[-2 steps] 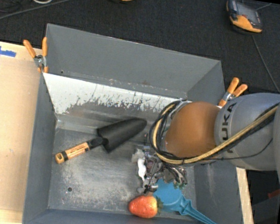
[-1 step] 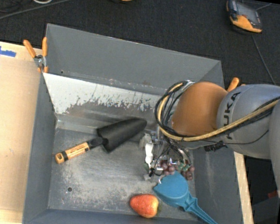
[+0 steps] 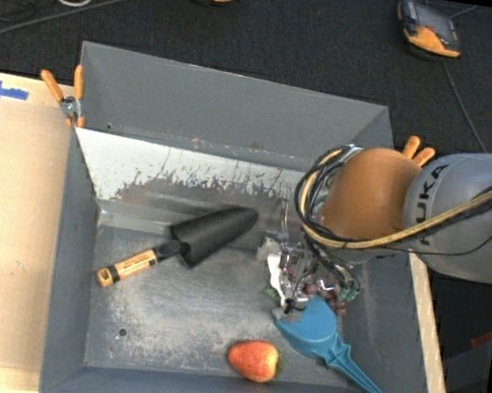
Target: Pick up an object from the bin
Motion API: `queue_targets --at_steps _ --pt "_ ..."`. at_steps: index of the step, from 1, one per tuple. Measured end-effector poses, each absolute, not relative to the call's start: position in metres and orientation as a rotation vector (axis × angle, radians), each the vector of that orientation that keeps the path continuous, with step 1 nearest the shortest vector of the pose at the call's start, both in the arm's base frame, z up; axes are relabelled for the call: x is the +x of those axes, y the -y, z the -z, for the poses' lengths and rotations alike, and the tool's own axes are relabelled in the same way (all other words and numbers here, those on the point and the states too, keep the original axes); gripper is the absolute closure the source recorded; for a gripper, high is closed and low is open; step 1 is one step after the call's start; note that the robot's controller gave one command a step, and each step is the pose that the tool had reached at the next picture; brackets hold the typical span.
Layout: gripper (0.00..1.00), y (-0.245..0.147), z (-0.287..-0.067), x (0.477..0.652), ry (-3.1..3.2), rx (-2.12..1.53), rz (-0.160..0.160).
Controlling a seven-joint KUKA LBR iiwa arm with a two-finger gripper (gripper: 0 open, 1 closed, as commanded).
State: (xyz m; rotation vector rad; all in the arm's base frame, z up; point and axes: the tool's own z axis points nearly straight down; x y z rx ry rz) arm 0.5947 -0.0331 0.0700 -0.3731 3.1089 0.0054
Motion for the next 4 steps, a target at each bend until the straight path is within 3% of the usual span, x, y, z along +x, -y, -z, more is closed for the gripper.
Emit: queue_targets --at_steps 1,2,3,4 --pt "0.0 0.059 -0.07 0.623 -3.1 -0.432 -0.006" --pt "0.0 0.099 -0.07 0.607 -3.1 -0.438 -0.012" --pt "0.0 0.109 -0.07 0.551 -3.084 -0.504 -0.015" --pt "0.0 0.122 -0.069 0.554 -3.089 -0.48 -0.017"
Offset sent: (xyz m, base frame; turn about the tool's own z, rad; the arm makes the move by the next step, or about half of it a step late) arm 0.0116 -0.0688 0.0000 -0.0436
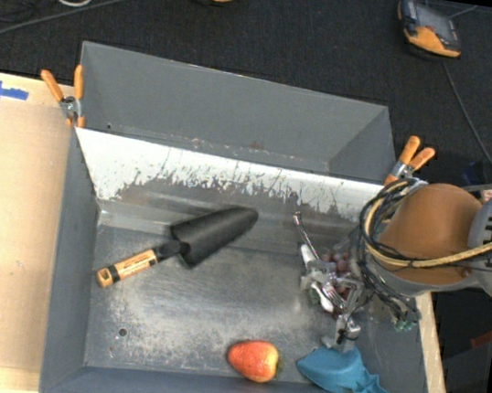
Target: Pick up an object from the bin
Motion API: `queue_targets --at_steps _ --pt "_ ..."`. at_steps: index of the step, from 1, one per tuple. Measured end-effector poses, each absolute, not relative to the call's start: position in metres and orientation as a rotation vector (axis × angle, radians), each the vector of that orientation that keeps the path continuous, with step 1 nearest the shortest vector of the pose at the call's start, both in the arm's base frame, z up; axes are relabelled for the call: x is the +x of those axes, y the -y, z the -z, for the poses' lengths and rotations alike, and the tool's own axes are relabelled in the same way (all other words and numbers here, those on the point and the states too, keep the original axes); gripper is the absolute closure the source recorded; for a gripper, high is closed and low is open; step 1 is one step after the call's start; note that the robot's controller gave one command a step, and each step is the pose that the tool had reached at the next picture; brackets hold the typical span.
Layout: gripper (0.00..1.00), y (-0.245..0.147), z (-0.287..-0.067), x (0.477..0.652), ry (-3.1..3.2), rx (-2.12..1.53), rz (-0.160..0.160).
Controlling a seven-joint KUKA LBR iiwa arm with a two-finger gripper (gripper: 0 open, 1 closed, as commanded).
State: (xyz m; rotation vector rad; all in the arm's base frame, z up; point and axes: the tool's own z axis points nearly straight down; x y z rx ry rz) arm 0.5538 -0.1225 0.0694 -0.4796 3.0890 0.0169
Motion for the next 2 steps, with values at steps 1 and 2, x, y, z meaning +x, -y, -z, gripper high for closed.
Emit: queue_targets --at_steps 1,2 --pt "1.0 0.1223 -0.0697 0.5859 -3.065 -0.592 -0.02" --pt "1.0 0.1223 -0.0697 0.5859 -3.066 -0.591 -0.02"
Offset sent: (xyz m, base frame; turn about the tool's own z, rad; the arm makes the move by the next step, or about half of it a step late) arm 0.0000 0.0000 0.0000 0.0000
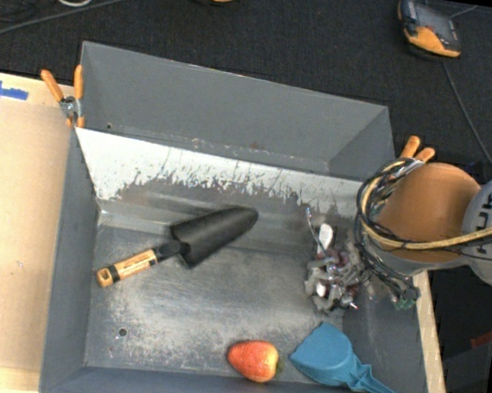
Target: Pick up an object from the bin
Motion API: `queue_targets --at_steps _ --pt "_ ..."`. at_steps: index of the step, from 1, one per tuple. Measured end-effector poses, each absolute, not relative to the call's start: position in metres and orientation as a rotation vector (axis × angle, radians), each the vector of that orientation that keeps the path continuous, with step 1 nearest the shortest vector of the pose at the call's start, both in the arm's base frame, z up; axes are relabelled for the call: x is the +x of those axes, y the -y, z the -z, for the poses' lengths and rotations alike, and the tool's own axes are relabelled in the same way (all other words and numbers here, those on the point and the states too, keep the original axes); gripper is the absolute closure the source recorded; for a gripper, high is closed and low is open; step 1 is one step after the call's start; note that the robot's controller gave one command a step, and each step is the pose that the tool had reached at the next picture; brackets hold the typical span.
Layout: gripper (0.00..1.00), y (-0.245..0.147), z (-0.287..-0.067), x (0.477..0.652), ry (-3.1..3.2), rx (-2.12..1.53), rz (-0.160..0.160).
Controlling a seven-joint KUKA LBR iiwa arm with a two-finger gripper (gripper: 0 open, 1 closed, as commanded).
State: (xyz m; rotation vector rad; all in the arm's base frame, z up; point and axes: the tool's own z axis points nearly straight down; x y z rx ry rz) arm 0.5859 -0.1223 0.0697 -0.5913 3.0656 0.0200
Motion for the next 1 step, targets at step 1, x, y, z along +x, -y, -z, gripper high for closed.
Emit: queue_targets --at_steps 1 --pt "0.0 0.1275 -0.0697 0.5854 -3.042 -0.695 -0.019"
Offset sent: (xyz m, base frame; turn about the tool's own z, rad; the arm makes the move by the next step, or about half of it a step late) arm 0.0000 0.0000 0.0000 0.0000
